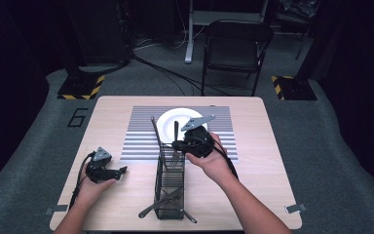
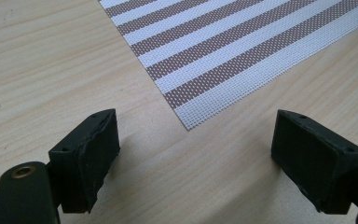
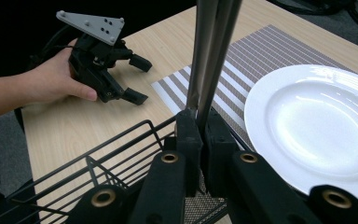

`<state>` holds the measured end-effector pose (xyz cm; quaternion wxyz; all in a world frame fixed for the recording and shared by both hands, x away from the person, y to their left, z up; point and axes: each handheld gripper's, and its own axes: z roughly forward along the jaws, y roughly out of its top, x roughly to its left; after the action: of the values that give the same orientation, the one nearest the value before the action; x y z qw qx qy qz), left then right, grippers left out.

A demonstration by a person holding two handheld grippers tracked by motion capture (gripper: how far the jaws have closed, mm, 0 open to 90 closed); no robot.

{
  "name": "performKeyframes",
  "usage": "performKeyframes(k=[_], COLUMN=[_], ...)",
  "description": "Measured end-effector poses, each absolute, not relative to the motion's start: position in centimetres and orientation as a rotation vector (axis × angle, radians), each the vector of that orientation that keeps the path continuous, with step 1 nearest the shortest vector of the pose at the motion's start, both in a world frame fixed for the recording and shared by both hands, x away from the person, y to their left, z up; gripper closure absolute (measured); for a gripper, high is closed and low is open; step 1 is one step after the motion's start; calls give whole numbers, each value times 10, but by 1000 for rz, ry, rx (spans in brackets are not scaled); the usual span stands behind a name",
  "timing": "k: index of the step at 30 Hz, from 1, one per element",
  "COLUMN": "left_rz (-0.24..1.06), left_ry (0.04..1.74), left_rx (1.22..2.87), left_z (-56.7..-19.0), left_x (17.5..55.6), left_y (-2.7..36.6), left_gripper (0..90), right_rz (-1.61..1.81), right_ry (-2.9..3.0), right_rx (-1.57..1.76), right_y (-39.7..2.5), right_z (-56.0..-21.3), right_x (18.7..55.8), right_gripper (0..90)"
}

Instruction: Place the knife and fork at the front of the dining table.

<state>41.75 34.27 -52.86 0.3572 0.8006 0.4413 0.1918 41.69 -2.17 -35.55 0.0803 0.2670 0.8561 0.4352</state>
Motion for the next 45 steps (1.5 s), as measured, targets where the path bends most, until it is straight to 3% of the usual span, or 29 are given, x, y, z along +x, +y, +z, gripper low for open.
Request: performKeyframes(k=[19,45], left_rz=[495,500], left_ry=[1139,1140], left_rx=[2067,2064], left_z=[-529,-529], left_x=[417,417], left_y=[343,342], left_gripper=[152,151], right_rz=[1332,1297], right_ry=[2555,2451], right_rx=[786,937], right_y=[-31,-83], right_z=[-317,-305], right_x=[412,433], right_gripper=[872,872])
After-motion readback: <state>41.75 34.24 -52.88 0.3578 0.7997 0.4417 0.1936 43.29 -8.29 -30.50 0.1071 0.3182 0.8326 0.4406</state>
